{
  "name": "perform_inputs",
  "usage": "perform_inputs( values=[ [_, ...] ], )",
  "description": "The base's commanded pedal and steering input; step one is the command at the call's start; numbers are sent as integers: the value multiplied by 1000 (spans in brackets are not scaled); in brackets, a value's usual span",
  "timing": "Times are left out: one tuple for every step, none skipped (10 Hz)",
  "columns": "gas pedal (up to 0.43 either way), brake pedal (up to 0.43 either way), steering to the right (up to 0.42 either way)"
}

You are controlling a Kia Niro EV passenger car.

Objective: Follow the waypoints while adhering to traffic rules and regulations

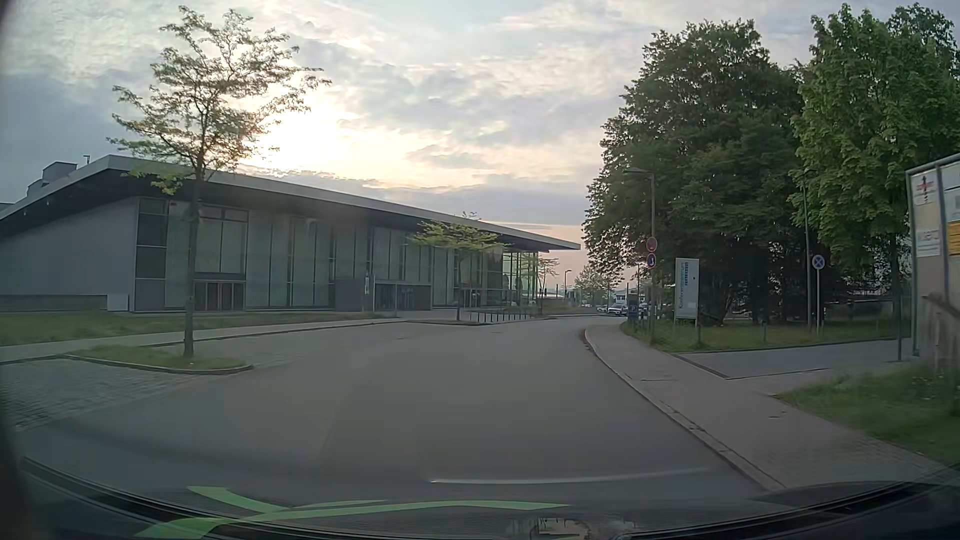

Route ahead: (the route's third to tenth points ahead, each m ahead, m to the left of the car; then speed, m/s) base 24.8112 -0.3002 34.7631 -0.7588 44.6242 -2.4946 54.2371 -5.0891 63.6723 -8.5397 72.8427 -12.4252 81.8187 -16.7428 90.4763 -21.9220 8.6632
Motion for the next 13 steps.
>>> perform_inputs(
  values=[
    [28, 0, 7],
    [28, 0, 7],
    [28, 0, 8],
    [28, 0, 10],
    [28, 0, 11],
    [28, 0, 12],
    [28, 0, 12],
    [28, 0, 12],
    [28, 0, 12],
    [28, 0, 12],
    [28, 0, 14],
    [28, 0, 15],
    [28, 0, 16]
  ],
)
